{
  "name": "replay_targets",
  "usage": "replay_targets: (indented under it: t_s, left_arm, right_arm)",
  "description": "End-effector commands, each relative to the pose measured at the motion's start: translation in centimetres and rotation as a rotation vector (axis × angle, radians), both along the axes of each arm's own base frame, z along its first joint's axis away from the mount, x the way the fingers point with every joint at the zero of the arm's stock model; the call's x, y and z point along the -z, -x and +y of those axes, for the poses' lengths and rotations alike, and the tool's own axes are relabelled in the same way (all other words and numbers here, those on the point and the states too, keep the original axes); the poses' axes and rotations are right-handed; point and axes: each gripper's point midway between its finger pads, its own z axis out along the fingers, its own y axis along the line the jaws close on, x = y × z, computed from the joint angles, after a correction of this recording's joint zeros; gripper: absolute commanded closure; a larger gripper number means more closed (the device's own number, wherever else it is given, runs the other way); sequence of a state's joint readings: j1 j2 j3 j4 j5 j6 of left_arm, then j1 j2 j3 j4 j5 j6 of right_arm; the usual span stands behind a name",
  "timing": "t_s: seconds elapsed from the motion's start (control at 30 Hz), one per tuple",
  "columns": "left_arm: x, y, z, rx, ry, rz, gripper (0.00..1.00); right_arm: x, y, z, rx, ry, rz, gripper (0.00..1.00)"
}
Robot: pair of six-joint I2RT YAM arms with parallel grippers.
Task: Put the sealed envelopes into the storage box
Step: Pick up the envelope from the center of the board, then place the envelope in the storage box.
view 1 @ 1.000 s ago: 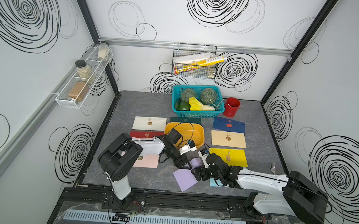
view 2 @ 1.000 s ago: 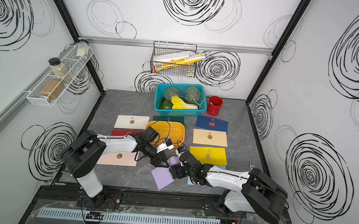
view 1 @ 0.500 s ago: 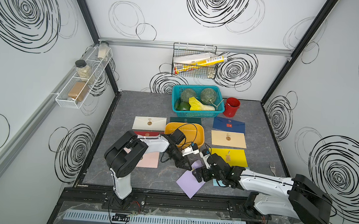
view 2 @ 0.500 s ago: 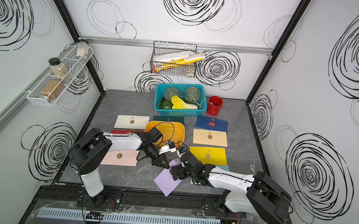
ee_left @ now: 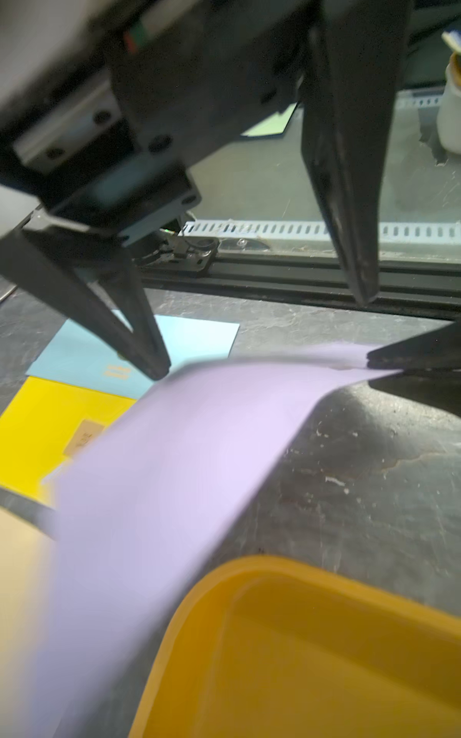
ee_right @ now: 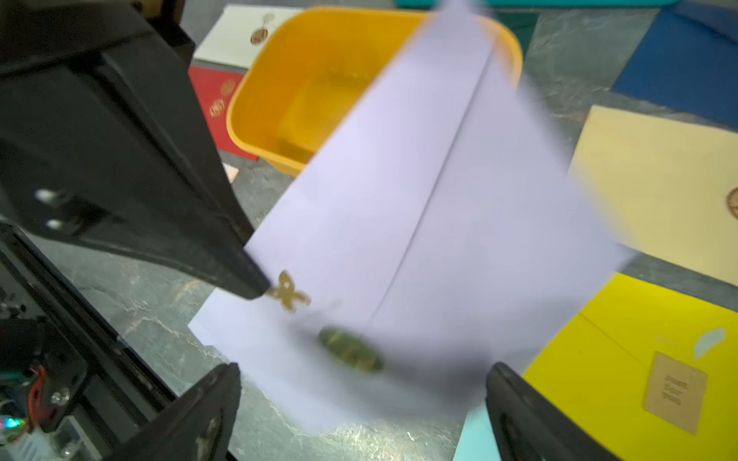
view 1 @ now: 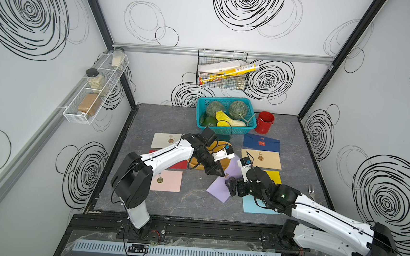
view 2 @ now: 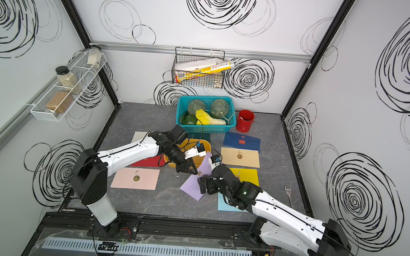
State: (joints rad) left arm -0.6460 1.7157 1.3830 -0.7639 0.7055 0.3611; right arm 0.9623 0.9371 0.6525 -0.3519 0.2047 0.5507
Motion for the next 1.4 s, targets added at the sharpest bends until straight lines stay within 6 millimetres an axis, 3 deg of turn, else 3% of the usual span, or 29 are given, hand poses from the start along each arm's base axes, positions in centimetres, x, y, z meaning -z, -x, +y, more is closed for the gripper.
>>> replay_targets:
  t_s: [0.0, 0.17, 0.4, 0.6, 0.8, 1.03, 1.37]
  left_arm:
    - [-3.2, -1.7, 1.1, -0.044, -0.113, -0.172, 1.00]
    - [-5.4, -5.1, 2.8, -0.133, -0.313, -0.332, 1.00]
    - [-9.0, -8.7, 5.1, -0.254, -0.460, -0.556, 1.00]
    - [-5.3, -10.0, 7.4, -0.250, -0.632, -0.579, 1.00]
    - [-2.7, -11.3, 6.7, -0.136, -0.650, -0.647, 1.00]
    - [0.8, -12.2, 8.0, 0.053, -0.766, -0.692, 1.00]
    - [5.0, -16.1, 7.8, 0.141, -0.856, -0.707, 0.96]
  right_arm:
    - [-0.9, -1.2, -4.0, 0.184, 0.076, -0.012, 0.00]
    - [-0.9, -2.6, -5.7, 0.270, 0.087, 0.010, 0.00]
    - [1.0, -3.1, -5.0, 0.253, 0.126, 0.050, 0.00]
    - [1.5, -3.4, -4.5, 0.244, 0.129, 0.067, 0.00]
    - [2.0, -3.7, -4.3, 0.234, 0.136, 0.083, 0.00]
    - [3.1, -4.2, -3.8, 0.223, 0.139, 0.105, 0.00]
    - [3.9, -5.1, -3.3, 0.208, 0.116, 0.124, 0.00]
